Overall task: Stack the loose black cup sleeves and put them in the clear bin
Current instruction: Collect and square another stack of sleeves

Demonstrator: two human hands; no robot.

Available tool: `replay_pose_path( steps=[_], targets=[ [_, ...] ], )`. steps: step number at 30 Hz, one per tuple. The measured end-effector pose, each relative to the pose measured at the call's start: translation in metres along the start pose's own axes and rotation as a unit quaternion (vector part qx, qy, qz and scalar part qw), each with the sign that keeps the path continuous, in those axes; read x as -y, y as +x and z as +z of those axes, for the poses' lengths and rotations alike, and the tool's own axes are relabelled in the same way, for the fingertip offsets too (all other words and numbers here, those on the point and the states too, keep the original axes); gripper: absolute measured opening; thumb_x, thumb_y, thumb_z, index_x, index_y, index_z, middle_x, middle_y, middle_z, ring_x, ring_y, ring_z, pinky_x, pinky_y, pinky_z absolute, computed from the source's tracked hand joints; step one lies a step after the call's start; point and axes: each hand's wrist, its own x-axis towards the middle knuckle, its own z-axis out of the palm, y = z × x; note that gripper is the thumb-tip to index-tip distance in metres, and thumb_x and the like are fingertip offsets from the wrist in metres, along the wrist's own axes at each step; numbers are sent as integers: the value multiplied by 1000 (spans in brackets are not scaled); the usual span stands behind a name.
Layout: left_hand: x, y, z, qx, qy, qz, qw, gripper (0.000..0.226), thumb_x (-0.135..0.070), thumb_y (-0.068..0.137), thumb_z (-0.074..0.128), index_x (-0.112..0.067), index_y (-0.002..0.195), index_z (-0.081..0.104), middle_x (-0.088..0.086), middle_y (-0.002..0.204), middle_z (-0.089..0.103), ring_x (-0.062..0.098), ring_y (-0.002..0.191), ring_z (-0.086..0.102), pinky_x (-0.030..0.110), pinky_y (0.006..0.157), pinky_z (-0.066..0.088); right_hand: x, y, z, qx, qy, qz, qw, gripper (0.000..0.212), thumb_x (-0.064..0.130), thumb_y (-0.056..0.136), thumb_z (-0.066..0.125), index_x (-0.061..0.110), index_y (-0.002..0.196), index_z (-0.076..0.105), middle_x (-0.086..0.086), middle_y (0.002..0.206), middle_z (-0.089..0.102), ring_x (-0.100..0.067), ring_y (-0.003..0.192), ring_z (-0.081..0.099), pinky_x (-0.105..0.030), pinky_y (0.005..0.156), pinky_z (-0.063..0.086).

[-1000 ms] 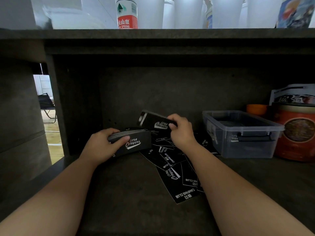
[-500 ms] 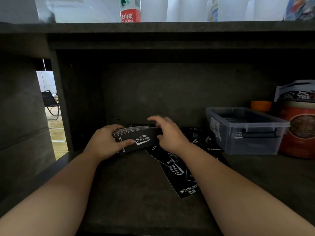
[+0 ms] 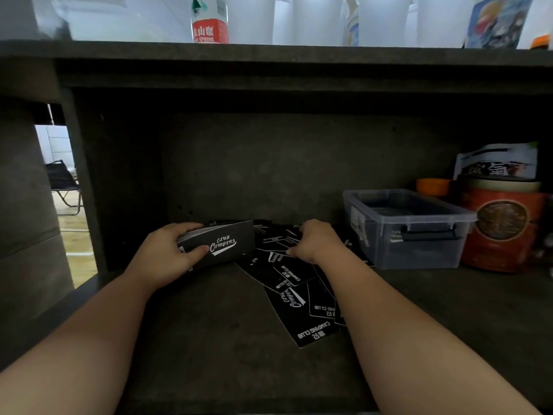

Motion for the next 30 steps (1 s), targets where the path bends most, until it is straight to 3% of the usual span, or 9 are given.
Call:
replay_pose_path(
  steps=[2, 5, 10, 16, 21, 23, 25, 28, 30],
  targets=[
    [1, 1, 0, -1, -4, 0, 1000, 46, -26, 80, 78, -25, 125, 65, -2, 118, 65, 10, 101, 58, 23, 90, 42, 3, -5, -4, -33, 8, -1, 999, 59, 25, 77, 76, 20, 129, 49, -6, 128, 51, -29, 122, 46, -46, 104, 36],
    [2, 2, 0, -3, -6, 1, 1000, 46, -26, 80, 78, -26, 123, 65, -4, 116, 65, 9, 100, 59, 23, 90, 42, 3, -9, -10, -64, -9, 11, 998, 64, 23, 78, 74, 24, 134, 42, -10, 133, 42, -30, 126, 38, -48, 100, 34],
    [1, 2, -1, -3, -13, 1, 1000, 43, -26, 79, 77, -27, 121, 66, -6, 113, 67, 8, 98, 61, 21, 89, 42, 1, -15, -22, -129, -59, 24, 990, 61, 16, 81, 70, 8, 133, 38, -20, 135, 29, -35, 126, 33, -41, 96, 43],
    [1, 1, 0, -5, -9, -1, 1000, 43, -26, 80, 77, -27, 121, 66, -6, 114, 66, 8, 98, 61, 21, 88, 42, 2, -17, -22, -209, 42, -45, 976, 59, -6, 78, 66, 9, 129, 40, -20, 124, 41, -34, 111, 48, -35, 82, 45],
    [1, 2, 0, -5, -11, -4, 1000, 45, -25, 79, 78, -26, 123, 66, -4, 115, 66, 9, 99, 61, 21, 89, 42, 4, -18, -22, -281, 253, -115, 918, 37, -6, 85, 55, 17, 113, 60, -4, 96, 61, -13, 84, 58, -21, 66, 42],
    [1, 2, -1, 2, -12, -6, 1000, 49, -24, 77, 80, -25, 124, 65, -5, 114, 65, 8, 98, 60, 19, 86, 41, 9, -17, -23, -283, 354, -107, 885, 28, -1, 91, 53, 22, 101, 64, -1, 89, 62, -11, 74, 59, -21, 58, 43],
    [2, 2, -1, 16, -13, -4, 1000, 55, -24, 75, 82, -25, 126, 63, -6, 113, 63, 8, 97, 60, 18, 85, 41, 11, -14, -22, -250, 428, -102, 862, 26, 2, 94, 51, 25, 94, 63, -2, 91, 62, -12, 78, 61, -19, 58, 45],
    [4, 3, -2, 23, -17, -2, 1000, 58, -30, 74, 84, -26, 128, 62, -7, 115, 62, 9, 102, 61, 20, 88, 43, 14, -10, -11, -154, 466, -99, 866, 26, 2, 96, 48, 22, 95, 64, -3, 101, 63, -8, 81, 59, -16, 63, 47],
    [4, 2, -2, 18, -22, -1, 1000, 55, -35, 75, 81, -27, 127, 63, -8, 115, 62, 9, 104, 60, 23, 91, 44, 16, -10, -5, -154, 468, -97, 865, 27, 2, 97, 46, 20, 97, 65, -2, 101, 61, -5, 80, 57, -14, 63, 46]
  ],
)
